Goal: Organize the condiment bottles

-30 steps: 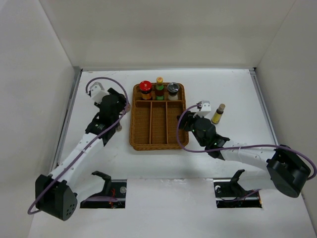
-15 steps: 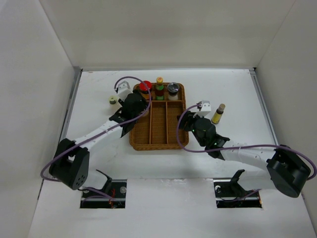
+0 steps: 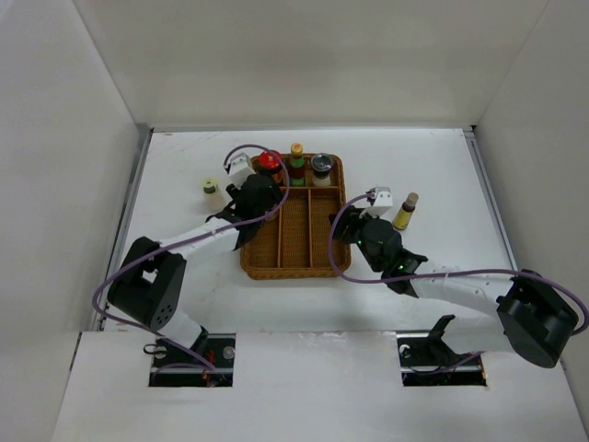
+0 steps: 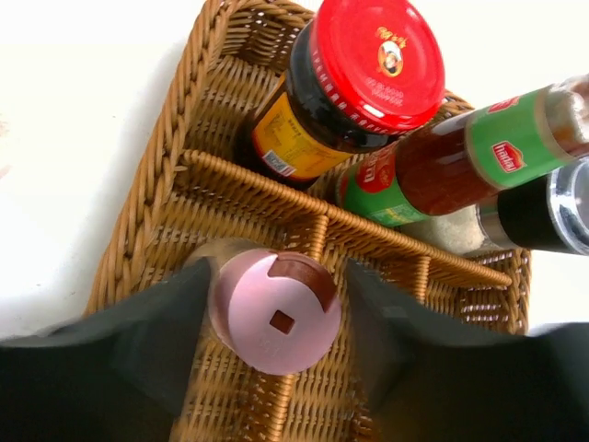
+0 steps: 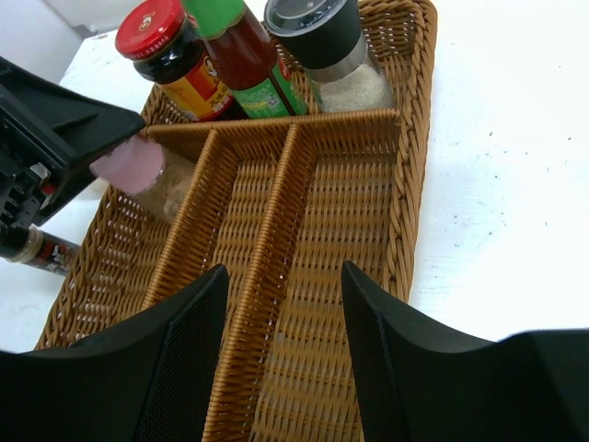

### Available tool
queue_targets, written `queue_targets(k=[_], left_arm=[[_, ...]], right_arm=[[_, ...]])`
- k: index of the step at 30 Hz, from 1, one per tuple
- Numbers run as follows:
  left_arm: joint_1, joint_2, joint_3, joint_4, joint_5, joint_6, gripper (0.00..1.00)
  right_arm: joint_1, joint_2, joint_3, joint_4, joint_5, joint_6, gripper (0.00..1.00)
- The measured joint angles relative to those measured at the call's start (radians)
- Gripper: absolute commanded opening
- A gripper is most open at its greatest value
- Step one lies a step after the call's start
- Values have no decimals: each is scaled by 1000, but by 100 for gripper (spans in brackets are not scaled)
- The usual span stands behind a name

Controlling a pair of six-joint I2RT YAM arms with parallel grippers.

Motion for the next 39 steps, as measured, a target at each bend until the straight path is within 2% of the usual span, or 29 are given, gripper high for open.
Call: queue_targets(k=[3,10,14,17,20,27,34,39], left_arm=[[0,-13,0,13,2,5,71],[9,-192,-20,19,-15,50,72],[43,-292,-21,22,-41,74,67],[98,-308,-19,-3,-52,80,62],[183,-272,-3,-88,-51,70,62],[351,-108,80,-271,-42,42,69],[388,28,145,-298,-20,53,69],[385,39,160,-288,4,82,69]], right_arm=[[0,0,0,0,0,0,57],[0,0,0,0,0,0,57],[0,0,0,0,0,0,57],[0,0,0,0,0,0,57],[0,0,0,0,0,0,57],[0,2,0,0,0,0,57],[0,2,0,0,0,-1,58],[0,15,3,0,0,-1,57]])
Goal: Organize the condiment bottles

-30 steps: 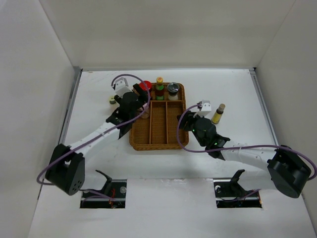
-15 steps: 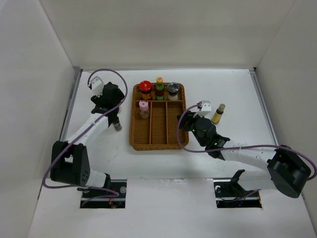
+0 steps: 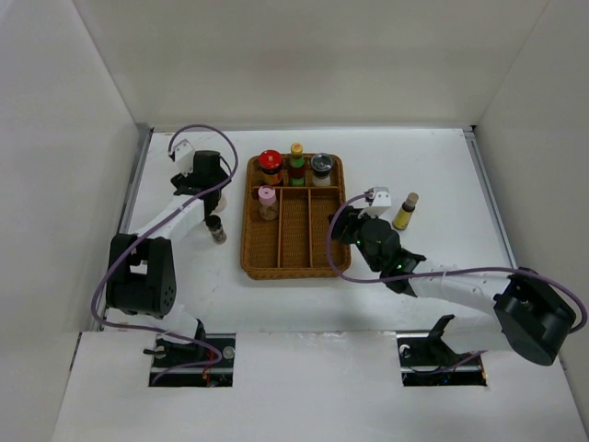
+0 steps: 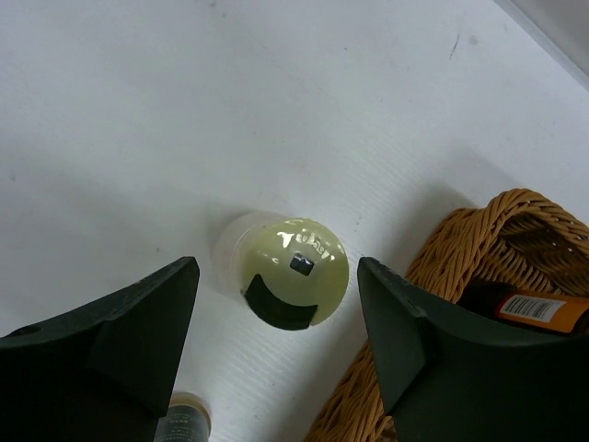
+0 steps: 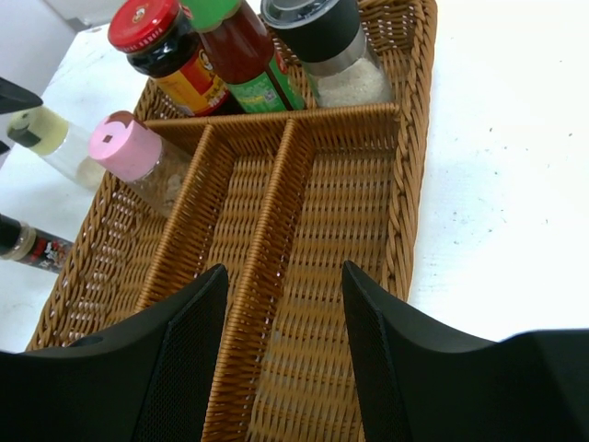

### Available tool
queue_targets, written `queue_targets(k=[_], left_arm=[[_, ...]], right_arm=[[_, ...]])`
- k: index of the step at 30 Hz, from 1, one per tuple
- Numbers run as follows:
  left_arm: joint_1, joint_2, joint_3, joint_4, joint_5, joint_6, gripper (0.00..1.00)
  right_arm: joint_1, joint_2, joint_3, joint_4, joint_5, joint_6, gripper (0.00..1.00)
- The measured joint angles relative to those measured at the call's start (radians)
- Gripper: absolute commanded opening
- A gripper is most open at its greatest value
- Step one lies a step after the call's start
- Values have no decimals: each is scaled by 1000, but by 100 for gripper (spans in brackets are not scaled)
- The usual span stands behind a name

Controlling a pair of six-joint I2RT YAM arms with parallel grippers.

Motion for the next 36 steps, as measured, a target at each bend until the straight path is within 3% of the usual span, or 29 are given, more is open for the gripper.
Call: queue_targets(k=[7,13,18,28,36], left_arm=[[3,57,24,11,12,22,61],[2,86,30,19,9,29,43],[-26,64,31,13,-13,41,42],[-254,-325,22,57,-150,163,42],[-512,-388,2,56,-151,184,42]], right_arm=[[0,9,3,0,0,-1,57],[0,13,3,0,0,-3,57],[0,14,3,1,0,-3,57],[0,27,3,1,0,-3,57],[-1,-10,2,5,5,-2,57]])
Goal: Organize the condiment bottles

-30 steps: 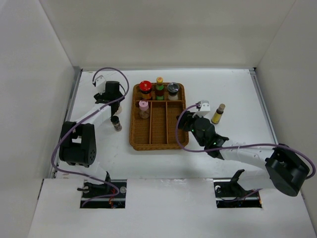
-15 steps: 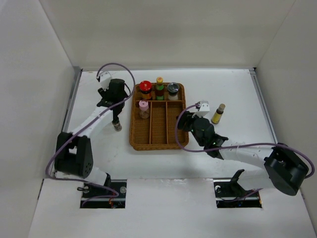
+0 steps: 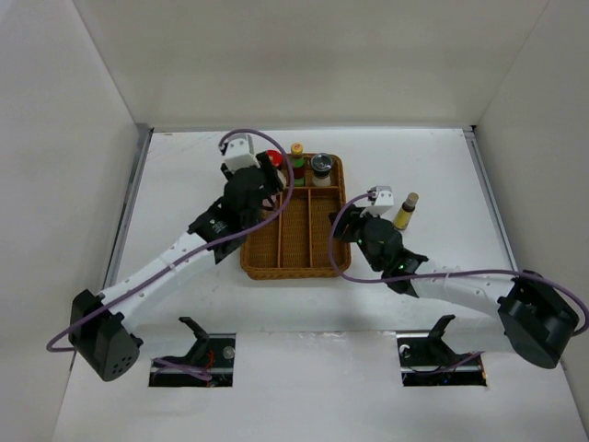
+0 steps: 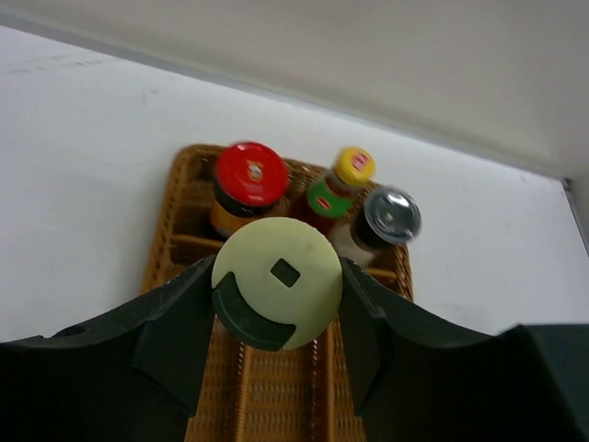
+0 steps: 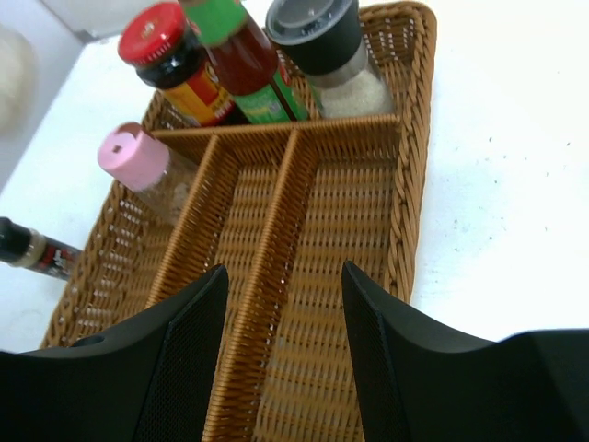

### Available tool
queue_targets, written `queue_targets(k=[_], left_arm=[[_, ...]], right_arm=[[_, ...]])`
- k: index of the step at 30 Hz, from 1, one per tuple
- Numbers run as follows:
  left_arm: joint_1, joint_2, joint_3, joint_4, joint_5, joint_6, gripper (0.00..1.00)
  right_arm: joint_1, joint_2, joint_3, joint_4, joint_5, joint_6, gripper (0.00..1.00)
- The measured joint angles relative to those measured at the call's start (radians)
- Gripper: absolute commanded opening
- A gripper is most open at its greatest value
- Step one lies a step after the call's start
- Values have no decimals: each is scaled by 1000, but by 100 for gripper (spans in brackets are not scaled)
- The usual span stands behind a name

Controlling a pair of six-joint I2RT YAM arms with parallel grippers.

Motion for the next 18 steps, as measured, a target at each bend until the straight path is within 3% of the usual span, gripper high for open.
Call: queue_targets(k=[5,13,18], left_arm=[[-82,79,-7,32,27,-3,42],[-81,297,-6,80,71,-10,42],[-82,433,9,117,78,-9,42]], right_arm=[[-2,-48,-20,21,27,3,57],[-54,-224,-120,61,113,31,59],[-79,-246,-133,78,122,55,59]])
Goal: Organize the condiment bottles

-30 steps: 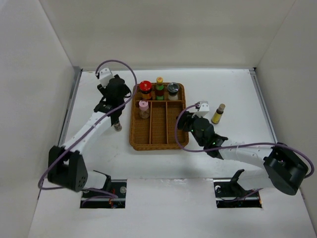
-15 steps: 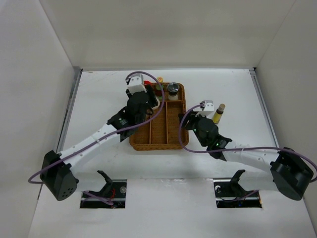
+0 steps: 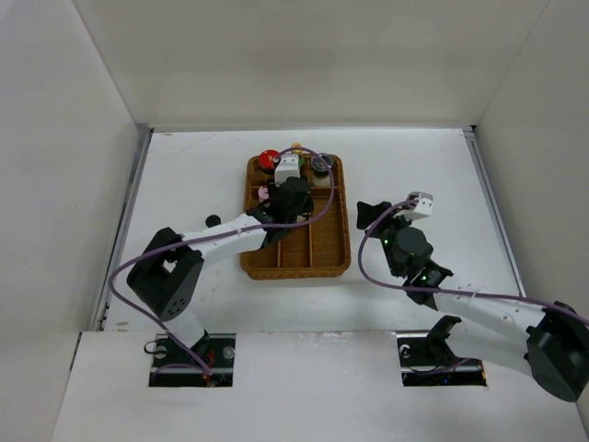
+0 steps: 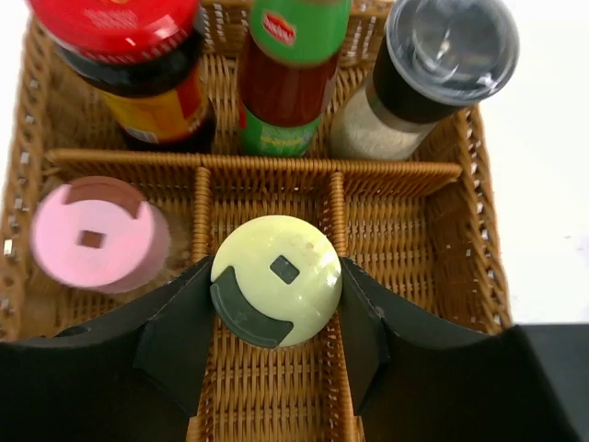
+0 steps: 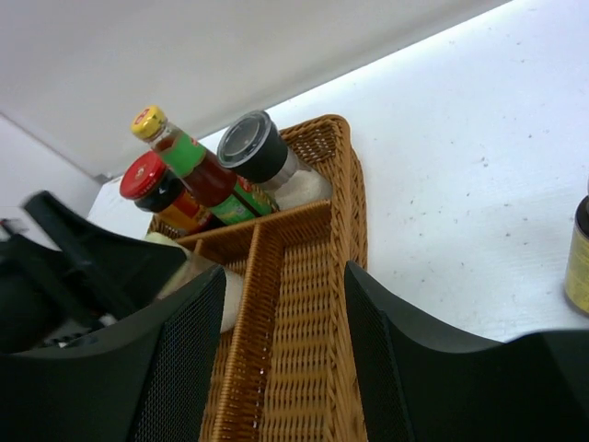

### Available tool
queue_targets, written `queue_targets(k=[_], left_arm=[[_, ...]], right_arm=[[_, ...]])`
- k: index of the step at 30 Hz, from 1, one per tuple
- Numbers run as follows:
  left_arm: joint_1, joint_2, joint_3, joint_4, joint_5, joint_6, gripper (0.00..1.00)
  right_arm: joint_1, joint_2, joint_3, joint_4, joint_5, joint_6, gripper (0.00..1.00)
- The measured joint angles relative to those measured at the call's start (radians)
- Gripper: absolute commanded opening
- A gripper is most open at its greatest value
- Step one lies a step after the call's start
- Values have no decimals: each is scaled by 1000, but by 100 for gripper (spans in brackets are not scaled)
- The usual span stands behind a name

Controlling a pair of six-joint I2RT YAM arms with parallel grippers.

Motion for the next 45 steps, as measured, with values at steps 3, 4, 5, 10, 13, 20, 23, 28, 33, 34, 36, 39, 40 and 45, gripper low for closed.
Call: queue_targets(k=[3,4,5,10,13,20,23,28,33,34,36,39,40,45], left_arm=[[-2,51,13,20,0,8,43],[-2,64,19,27,0,13,43],[-2,77,26,35,-4,19,44],[1,125,43,87,-18,37,61],[0,129,43,111,-19,40,67],[-1,101,40,140,-21,55,72],[-8,0,9,139,-21,55,71],[-24,-302,-85,145,-49,53,64],[56,-547,-173,74,-97,0,44],[86,-581,-193,25,-98,-25,43],[151,-634,-227,-87,-97,-78,43],[274,-695,-294,-246,-73,-149,50],[309,-707,-316,-283,-60,-162,51],[446,-700,-401,-388,25,-202,56]], right_arm=[[0,14,0,4,-3,5,59],[0,20,0,4,-5,5,59],[0,26,0,3,-8,5,59],[0,39,0,3,-16,6,59],[0,40,0,3,-19,10,59],[0,39,0,3,-23,17,59],[0,40,0,3,-24,18,59],[0,74,1,3,-39,21,59],[0,109,3,2,-53,21,59],[0,110,3,3,-54,21,59],[0,114,5,3,-58,21,59],[0,122,14,3,-62,21,60],[0,126,16,3,-62,21,60],[1,152,29,3,-71,21,60]])
